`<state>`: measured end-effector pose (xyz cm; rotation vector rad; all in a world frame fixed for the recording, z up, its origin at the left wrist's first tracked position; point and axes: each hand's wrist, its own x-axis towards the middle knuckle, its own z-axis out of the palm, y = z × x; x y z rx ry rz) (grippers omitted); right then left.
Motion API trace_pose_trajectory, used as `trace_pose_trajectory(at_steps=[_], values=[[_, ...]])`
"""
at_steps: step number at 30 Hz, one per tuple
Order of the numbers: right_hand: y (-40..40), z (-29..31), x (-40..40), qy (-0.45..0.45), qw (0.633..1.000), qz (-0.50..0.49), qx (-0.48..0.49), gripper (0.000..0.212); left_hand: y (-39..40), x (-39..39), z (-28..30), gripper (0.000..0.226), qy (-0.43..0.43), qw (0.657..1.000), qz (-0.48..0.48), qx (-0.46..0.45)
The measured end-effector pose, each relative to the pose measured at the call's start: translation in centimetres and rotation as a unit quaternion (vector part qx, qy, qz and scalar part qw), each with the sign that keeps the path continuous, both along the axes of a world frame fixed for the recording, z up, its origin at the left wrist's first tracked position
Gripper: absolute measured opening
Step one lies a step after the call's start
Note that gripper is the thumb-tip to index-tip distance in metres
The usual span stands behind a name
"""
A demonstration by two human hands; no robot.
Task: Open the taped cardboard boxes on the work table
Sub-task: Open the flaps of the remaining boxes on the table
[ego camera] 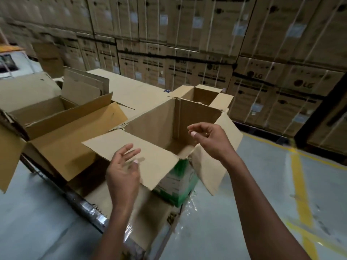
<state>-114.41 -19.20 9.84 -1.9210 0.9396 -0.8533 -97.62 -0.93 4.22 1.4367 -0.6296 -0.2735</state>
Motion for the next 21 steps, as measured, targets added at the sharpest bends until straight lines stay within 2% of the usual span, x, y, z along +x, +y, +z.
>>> trace_pose_trajectory(at_steps=[6, 12, 16, 21], values=[[-6.2, 1.9, -0.3, 0.025, 0.999, 0.024, -0.035, 0.019, -0.1, 5.0, 2.3, 0.042, -0.037, 0.996, -0.025, 0.071], [-13.7, 2.4, 1.6, 0.085, 0.992, 0.086, -0.025, 0.020, 2.0, 11.2, 5.6, 0.042, -0.043, 0.971, -0.091, 0.217], [-21.1, 0.9, 2.3, 0.148, 0.981, 0.121, -0.010, 0.024, 2.8, 12.7, 7.3, 0.041, -0.042, 0.958, -0.047, 0.281], [-27.2, -2.1, 1.9, 0.118, 0.971, 0.203, 0.045, 0.037, 0.8, 11.9, 8.7, 0.039, -0.108, 0.920, 0.036, 0.375]])
